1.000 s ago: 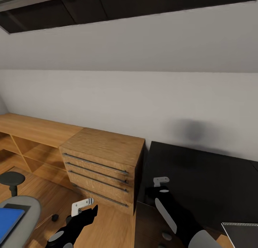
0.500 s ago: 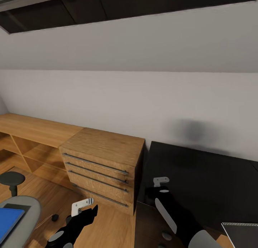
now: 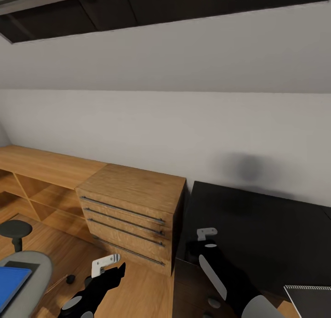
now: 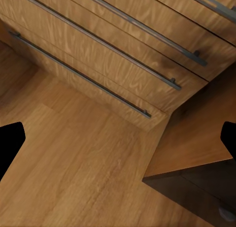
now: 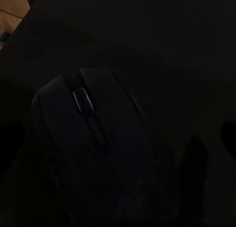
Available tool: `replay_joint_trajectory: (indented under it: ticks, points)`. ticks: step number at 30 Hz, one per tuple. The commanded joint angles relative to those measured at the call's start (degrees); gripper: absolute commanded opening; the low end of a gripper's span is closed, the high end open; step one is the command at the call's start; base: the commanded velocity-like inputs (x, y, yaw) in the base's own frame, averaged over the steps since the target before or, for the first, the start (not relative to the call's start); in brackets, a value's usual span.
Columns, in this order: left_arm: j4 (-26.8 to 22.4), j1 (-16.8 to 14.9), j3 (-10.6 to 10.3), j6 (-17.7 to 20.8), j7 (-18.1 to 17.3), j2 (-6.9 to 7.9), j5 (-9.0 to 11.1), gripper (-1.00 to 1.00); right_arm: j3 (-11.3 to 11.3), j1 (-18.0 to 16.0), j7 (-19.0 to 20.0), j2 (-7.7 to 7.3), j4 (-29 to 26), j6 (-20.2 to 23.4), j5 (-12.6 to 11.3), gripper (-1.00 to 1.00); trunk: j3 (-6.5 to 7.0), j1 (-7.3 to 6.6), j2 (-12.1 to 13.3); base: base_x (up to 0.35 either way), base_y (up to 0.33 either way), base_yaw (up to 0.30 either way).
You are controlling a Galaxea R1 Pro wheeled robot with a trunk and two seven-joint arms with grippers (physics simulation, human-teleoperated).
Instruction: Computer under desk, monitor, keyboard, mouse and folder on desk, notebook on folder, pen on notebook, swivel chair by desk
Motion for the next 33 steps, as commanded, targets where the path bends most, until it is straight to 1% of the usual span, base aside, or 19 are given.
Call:
replay_joint_trajectory:
  ticks: [1,19,20,33]
  points:
    - [-0.1,0.0,-0.1,0.1,0.5,0.05,0.5,1.00,0.2,0.0,-0.6,-0.03,-0.1,0.1,-0.6,1.00,-0.05,0.00,0.0,0.000,0.000,0.000]
    - [-0.2,0.0,0.2,0.1,0.5,0.05,0.5,1.00,0.2,0.0,-0.6,-0.03,0.1,0.1,-0.6,1.00,-0.05,0.00,0.0,0.000,0.000,0.000]
    - [-0.2,0.0,0.2,0.1,0.5,0.05,0.5,1.00,0.2,0.0,-0.6,-0.03,0.0,0.1,-0.6,-1.00,-0.05,0.00,0.0,0.000,0.000,0.000]
    - [-0.4,0.0,0.2,0.1,0.5,0.12,0.5,1.00,0.2,0.0,-0.6,-0.10,0.0,0.1,-0.6,-1.00,-0.05,0.00,0.0,0.000,0.000,0.000]
